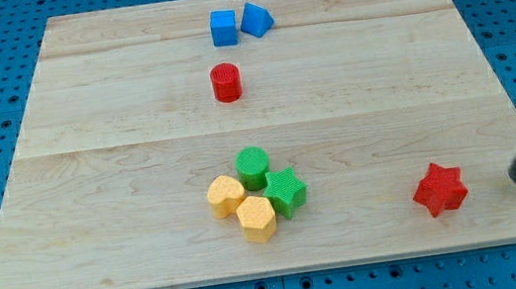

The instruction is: Move the red star towards the red circle

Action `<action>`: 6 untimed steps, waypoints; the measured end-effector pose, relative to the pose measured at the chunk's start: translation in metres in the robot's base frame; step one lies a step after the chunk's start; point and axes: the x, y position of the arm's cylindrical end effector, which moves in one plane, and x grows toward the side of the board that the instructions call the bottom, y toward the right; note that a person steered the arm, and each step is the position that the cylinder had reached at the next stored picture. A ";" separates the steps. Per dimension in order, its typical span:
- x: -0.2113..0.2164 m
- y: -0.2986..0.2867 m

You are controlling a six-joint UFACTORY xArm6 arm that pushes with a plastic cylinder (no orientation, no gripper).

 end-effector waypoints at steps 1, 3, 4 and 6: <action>0.006 -0.044; -0.052 -0.068; -0.045 -0.013; -0.007 -0.110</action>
